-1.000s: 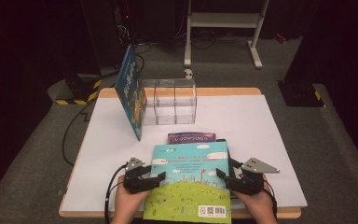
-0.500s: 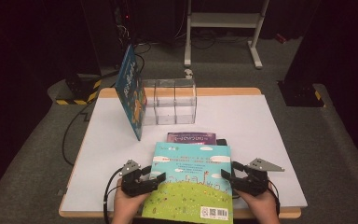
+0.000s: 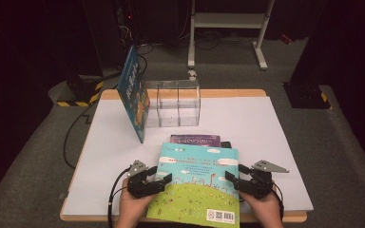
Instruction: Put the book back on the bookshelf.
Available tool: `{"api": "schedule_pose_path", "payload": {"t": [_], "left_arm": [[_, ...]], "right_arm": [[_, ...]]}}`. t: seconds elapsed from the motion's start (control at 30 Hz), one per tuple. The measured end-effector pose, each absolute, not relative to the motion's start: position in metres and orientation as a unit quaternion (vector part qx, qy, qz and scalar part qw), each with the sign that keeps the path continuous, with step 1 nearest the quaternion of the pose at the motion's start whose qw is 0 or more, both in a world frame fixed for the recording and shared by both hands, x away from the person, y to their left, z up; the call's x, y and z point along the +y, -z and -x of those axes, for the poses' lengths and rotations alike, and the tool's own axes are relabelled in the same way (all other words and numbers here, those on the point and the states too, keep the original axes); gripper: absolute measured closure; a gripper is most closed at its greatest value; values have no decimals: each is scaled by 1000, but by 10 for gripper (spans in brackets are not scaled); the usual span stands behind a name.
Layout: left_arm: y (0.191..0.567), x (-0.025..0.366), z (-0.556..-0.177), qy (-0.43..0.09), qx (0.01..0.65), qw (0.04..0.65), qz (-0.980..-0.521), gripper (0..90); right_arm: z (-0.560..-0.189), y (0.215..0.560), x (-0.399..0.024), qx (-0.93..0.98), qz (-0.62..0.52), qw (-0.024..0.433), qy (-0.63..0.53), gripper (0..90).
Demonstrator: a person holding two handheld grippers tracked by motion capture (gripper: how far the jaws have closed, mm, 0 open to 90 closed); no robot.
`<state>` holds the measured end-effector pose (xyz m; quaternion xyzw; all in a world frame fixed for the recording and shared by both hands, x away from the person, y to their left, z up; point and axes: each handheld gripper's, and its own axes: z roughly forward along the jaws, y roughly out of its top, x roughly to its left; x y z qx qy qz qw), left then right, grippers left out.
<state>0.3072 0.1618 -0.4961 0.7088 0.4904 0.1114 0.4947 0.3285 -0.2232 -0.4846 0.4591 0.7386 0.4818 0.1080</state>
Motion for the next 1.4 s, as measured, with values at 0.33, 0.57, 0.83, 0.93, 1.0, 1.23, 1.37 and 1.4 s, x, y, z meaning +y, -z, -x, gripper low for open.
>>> {"api": "schedule_pose_path", "payload": {"t": [0.33,0.57,0.83,0.93,1.0,1.23,1.37,1.4], "left_arm": [[495,158,-299,-113,479,491,-719,274],[490,148,-317,-115,476,479,-729,277],[487,137,-357,-115,473,477,-732,282],[487,136,-369,-114,471,482,-730,289],[488,140,-366,-102,471,489,-727,298],[498,145,-350,-56,471,507,-720,224],[500,143,-352,-33,470,511,-719,211],[500,143,-354,-26,471,508,-721,211]], "right_arm": [[-328,483,-228,740,-466,87,-476,289],[-339,480,-231,742,-471,106,-464,292],[-379,472,-232,746,-482,152,-434,313],[-394,472,-236,744,-489,146,-432,304],[-390,473,-238,742,-492,126,-437,267],[-353,484,-238,743,-482,74,-458,164],[-350,485,-235,741,-488,47,-459,173],[-352,484,-235,743,-491,39,-453,176]]}}
